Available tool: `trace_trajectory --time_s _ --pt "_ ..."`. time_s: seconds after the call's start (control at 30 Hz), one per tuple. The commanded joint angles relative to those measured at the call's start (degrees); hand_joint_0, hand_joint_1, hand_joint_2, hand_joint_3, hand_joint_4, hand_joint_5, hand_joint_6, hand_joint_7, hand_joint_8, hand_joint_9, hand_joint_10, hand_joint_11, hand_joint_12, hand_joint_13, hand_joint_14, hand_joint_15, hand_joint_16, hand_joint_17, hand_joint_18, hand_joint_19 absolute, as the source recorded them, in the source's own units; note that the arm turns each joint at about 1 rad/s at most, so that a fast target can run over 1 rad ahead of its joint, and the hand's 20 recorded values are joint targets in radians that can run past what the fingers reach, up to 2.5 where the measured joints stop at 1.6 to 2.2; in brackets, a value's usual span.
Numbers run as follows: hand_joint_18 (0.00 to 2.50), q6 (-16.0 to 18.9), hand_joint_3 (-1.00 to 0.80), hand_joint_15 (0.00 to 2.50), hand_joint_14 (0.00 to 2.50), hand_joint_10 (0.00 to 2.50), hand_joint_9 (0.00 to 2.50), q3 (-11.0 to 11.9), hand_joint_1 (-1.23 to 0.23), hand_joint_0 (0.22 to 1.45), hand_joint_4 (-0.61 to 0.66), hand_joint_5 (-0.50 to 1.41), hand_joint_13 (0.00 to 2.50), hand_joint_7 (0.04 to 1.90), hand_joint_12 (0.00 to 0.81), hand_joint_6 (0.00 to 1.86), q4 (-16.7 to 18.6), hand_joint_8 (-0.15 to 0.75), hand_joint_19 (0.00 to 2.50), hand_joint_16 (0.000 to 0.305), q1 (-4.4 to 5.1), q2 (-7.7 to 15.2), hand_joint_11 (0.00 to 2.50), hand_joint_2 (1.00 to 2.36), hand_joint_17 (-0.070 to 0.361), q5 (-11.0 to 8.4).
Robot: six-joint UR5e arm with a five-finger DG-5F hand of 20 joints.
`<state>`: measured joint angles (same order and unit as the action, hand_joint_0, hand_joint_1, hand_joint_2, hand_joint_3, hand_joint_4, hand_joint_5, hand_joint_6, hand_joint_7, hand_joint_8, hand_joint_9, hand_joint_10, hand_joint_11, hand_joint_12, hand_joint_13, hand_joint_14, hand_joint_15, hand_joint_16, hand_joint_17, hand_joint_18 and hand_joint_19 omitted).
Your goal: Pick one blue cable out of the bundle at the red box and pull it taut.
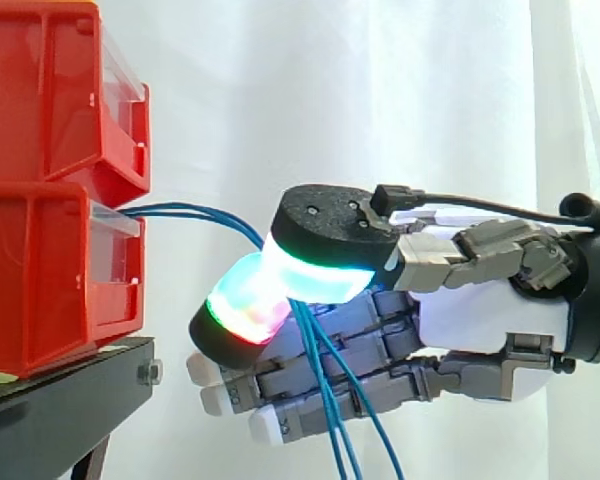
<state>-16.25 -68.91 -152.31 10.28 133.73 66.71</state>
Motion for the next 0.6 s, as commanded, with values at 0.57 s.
trace_trajectory --time_s 0.57 --pt "0.43 13.44 -0.50 0.11 0.00 0.00 0.43 2.11 -0.90 0.59 0.13 -0.20 0.31 0.91 0.394 0.92 -12.13 0.303 0.07 0.057 0.71 -0.31 0.17 1.00 0.128 -0.09"
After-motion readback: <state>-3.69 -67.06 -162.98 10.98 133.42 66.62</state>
